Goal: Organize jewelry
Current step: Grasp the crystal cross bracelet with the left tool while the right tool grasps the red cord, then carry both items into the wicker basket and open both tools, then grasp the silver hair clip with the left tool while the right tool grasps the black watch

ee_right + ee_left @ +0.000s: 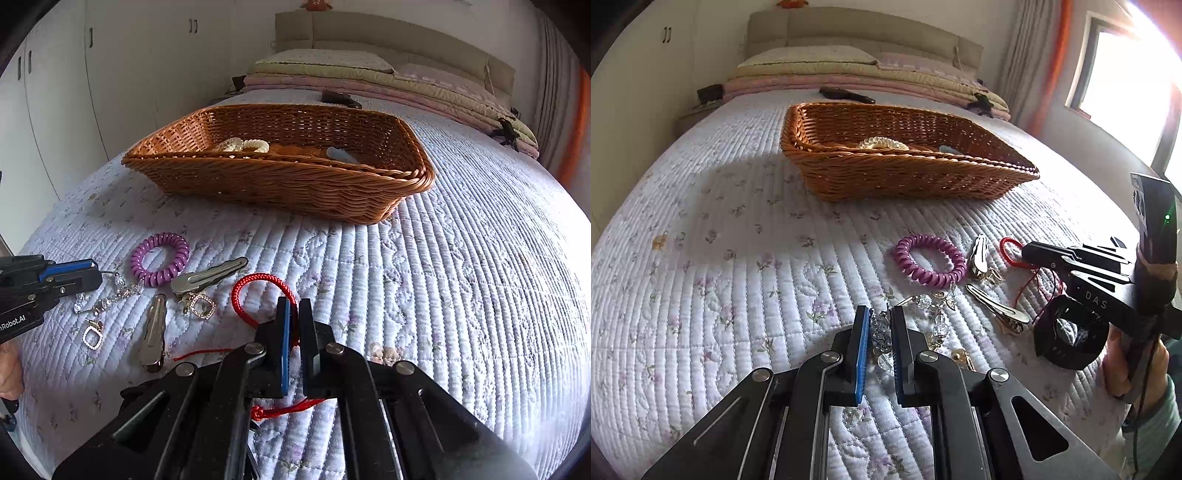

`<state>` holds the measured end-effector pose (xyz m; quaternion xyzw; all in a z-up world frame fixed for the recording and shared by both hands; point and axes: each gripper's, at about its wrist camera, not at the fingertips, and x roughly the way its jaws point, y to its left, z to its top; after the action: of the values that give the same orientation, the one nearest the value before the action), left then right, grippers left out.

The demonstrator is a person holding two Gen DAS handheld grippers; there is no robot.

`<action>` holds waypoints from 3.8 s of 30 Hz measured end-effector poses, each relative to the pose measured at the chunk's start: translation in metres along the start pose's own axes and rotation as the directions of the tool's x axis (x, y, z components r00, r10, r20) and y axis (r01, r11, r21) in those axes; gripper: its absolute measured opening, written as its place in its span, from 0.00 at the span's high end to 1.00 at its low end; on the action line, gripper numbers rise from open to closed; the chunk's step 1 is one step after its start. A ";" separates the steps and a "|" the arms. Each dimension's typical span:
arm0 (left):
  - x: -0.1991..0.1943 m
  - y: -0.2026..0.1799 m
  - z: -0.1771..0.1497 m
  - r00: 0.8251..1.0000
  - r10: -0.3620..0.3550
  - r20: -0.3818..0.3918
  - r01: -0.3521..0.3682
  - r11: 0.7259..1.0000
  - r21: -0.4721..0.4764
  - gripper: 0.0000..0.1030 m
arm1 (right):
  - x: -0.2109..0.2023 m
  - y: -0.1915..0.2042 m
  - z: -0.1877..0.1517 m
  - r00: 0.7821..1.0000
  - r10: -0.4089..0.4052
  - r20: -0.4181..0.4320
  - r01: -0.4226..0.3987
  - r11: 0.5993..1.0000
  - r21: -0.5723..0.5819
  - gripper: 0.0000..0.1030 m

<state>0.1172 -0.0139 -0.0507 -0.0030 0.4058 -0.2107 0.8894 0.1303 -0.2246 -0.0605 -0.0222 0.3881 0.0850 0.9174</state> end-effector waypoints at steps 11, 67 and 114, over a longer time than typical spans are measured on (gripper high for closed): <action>-0.017 0.004 0.002 0.995 -0.074 0.062 0.075 0.997 -0.005 0.89 | -0.018 -0.007 -0.002 0.997 0.021 0.073 -0.023 0.999 0.022 0.95; 0.087 0.009 0.183 0.996 0.034 0.085 -0.032 0.999 -0.016 0.85 | 0.101 -0.039 0.178 0.985 0.035 -0.169 0.005 0.973 0.229 0.86; 0.036 -0.071 0.026 0.990 -0.078 -0.116 0.076 0.997 -0.027 0.58 | -0.054 -0.018 -0.010 0.954 0.272 -0.129 -0.270 0.962 0.033 0.64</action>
<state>0.1308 -0.0964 -0.0465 -0.0162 0.4590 -0.2402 0.8552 0.0898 -0.2512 -0.0295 0.0324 0.4482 0.2053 0.8694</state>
